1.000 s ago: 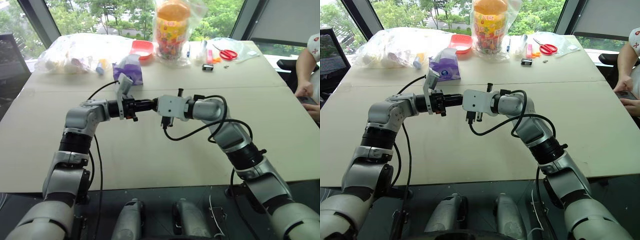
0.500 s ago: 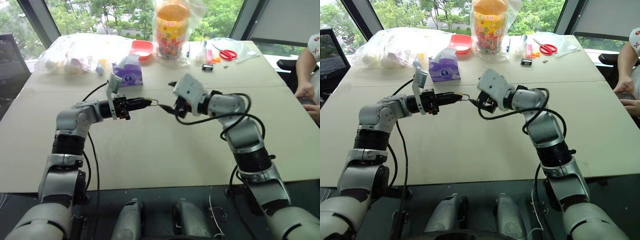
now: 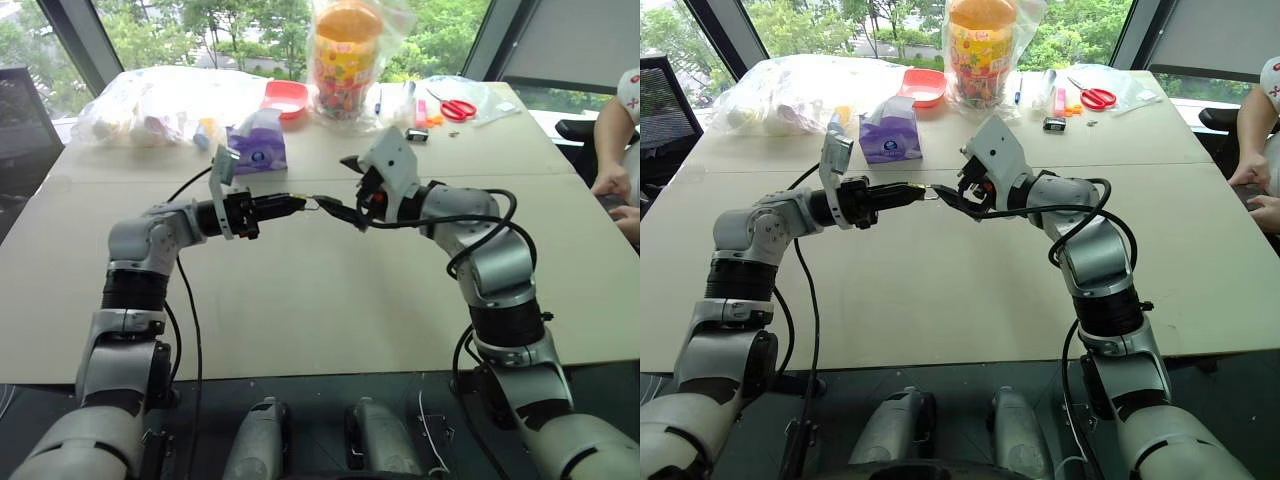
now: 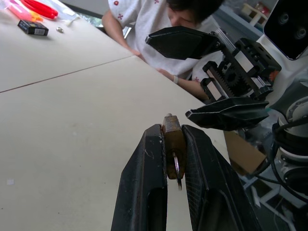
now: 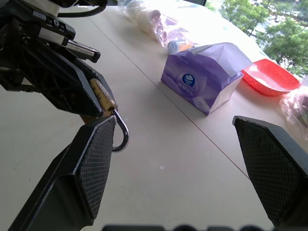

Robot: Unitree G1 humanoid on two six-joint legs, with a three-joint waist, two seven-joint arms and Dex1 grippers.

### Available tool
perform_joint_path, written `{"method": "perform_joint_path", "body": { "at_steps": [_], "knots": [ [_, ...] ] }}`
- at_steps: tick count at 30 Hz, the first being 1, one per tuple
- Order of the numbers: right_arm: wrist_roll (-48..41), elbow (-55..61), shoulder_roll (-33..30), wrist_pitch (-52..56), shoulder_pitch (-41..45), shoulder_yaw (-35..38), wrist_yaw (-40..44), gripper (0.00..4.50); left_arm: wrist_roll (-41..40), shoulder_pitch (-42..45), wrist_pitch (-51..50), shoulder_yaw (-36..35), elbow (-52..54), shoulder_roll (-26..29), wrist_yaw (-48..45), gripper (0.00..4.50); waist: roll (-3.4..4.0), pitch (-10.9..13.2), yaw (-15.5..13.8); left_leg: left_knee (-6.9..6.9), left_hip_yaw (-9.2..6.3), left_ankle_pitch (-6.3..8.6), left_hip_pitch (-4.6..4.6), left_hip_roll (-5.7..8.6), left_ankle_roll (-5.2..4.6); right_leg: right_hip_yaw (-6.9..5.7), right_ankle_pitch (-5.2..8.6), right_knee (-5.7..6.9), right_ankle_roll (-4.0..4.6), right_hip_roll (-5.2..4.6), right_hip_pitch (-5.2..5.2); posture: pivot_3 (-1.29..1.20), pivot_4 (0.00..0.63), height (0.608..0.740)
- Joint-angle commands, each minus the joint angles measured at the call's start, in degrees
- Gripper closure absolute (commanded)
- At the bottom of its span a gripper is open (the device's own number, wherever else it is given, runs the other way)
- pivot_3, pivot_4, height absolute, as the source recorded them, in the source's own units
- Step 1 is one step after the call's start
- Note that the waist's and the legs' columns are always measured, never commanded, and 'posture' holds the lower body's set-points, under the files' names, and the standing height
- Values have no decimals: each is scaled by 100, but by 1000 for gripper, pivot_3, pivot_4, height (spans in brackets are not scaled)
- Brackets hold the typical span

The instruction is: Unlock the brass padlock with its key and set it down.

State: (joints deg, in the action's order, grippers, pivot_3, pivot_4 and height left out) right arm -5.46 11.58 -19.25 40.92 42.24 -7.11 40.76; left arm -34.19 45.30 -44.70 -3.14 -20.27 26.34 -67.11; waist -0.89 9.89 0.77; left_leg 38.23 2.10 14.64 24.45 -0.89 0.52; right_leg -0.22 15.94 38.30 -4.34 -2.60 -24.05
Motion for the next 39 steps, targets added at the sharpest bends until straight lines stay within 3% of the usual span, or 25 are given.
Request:
{"method": "perform_joint_path", "body": {
  "at_steps": [1,33,35,37,39],
  "knots": [
    [-87,127,-14,-121,196,-99,-36,466,-65,-6,14,20,330,61,-102,4495,0,0,2,0,0,0,0,0,0,0,0,0,0,0,0,0,150,740],
    [-384,-357,-609,-180,-46,-183,155,466,-96,-102,66,98,555,199,-409,4495,0,0,-8,0,0,0,0,0,0,0,0,-1,0,0,0,0,150,740],
    [-136,-461,-929,-447,-73,-192,137,466,-15,-115,49,142,432,89,-205,4495,0,0,-18,0,0,0,1,0,0,0,0,-1,0,0,0,0,150,740],
    [279,-379,-1639,-899,-324,-363,368,466,176,-131,36,256,185,-228,274,4495,1,0,-84,1,0,0,1,4,-1,0,0,-4,0,-3,2,0,150,740],
    [-99,216,-2068,-653,-726,-232,813,466,224,-93,-132,310,-136,-666,685,4495,0,0,-155,1,0,2,2,9,-12,0,0,-18,-2,-5,9,0,150,740]
  ]
}}
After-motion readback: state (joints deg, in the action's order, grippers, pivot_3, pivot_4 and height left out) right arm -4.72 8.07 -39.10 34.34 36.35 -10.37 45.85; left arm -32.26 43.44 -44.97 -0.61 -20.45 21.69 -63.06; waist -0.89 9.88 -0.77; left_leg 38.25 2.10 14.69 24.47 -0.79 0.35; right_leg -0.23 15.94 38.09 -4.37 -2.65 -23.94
